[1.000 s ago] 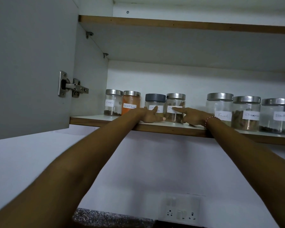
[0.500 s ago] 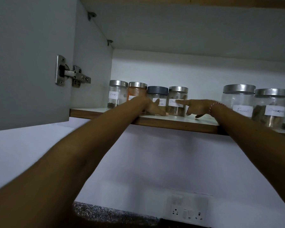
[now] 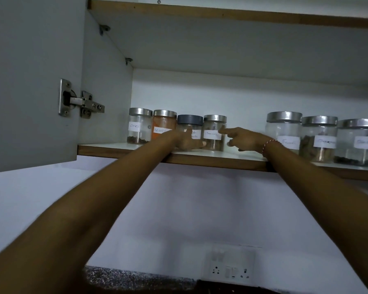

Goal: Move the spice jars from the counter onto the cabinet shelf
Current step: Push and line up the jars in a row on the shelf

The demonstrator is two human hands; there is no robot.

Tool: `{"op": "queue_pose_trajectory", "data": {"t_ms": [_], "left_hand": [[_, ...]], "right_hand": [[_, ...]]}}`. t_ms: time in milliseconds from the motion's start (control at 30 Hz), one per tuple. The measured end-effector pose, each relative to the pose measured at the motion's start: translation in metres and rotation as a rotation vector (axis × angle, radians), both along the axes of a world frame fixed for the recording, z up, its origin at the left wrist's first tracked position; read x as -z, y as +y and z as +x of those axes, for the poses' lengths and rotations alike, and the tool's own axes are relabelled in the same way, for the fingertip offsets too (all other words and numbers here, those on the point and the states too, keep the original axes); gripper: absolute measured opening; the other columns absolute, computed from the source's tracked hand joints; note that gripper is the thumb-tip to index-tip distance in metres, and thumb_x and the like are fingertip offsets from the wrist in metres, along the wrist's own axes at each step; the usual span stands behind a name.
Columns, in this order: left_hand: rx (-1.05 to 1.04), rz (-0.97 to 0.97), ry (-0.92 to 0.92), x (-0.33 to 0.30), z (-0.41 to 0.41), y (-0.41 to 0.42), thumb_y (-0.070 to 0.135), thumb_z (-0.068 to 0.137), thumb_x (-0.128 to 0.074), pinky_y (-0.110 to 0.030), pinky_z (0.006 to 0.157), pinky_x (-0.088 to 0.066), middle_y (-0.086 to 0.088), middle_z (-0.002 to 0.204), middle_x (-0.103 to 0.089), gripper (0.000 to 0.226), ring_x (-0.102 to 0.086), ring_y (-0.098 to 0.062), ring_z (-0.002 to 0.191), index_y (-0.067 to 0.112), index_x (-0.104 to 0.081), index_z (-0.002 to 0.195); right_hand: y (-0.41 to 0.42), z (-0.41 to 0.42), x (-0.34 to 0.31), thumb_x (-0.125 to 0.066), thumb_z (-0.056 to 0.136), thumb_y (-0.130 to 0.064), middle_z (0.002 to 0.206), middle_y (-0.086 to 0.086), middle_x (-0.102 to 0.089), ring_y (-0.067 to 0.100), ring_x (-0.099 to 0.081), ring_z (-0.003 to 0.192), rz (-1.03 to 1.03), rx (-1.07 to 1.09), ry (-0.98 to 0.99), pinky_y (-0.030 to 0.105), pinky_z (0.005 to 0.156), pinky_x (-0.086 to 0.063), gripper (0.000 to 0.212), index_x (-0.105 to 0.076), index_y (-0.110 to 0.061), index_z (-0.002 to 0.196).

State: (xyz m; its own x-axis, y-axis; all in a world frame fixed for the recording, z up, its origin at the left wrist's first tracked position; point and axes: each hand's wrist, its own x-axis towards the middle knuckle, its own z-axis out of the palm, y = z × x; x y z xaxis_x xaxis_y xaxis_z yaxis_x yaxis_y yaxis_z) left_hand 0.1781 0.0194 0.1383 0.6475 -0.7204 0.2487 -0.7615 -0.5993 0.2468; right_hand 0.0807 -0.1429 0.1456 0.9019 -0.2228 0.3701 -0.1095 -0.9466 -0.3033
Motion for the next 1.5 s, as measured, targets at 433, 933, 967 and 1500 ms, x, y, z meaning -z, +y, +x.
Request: {"op": "queue_pose_trajectory", "data": {"t_ms": [433,933,967,1500], "left_hand": [[0.128,-0.265,0.112,0.009,-0.100,-0.093,0.060,0.088,-0.040,-0.038,0.116,-0.013,-0.009,0.159,0.003,0.094,-0.006,-0.028,0.146,0.013,0.017,0.147],[0.125,-0.649,0.273,0.003,-0.113,-0.168,0.031,0.073,-0.078,-0.023,0.071,-0.053,0.001,0.111,-0.057,0.061,-0.055,-0.022,0.104,0.019,-0.044,0.122],[0.089,-0.645,0.268,0.003,-0.112,-0.166,0.035,0.073,-0.077,-0.023,0.070,-0.050,0.003,0.109,-0.054,0.064,-0.053,-0.021,0.103,0.018,-0.043,0.124],[-0.204,-0.478,-0.336,-0.011,-0.081,-0.168,0.015,0.071,-0.079,-0.035,0.076,-0.047,-0.019,0.111,-0.059,0.086,-0.060,-0.030,0.099,0.005,-0.022,0.134]], "right_hand": [[-0.052,-0.109,0.010,-0.052,0.090,-0.012,0.105,0.011,-0.071,0.025,-0.065,0.095,-0.220,0.091,-0.743,0.036,0.088,-0.052,0.025,-0.068,-0.012,0.109],[-0.162,-0.149,0.011,-0.061,0.083,-0.013,0.106,0.022,-0.065,0.033,-0.063,0.089,0.291,0.232,-0.304,0.041,0.084,-0.051,0.024,-0.057,0.001,0.102],[-0.162,-0.145,0.009,-0.062,0.083,-0.014,0.104,0.021,-0.065,0.031,-0.061,0.084,0.297,0.211,-0.273,0.039,0.079,-0.052,0.027,-0.056,0.002,0.105],[-0.154,-0.075,-0.002,-0.061,0.084,-0.005,0.123,0.025,-0.050,0.041,-0.057,0.105,0.087,0.157,-0.221,0.048,0.085,-0.053,0.086,-0.005,-0.016,0.148]]}}
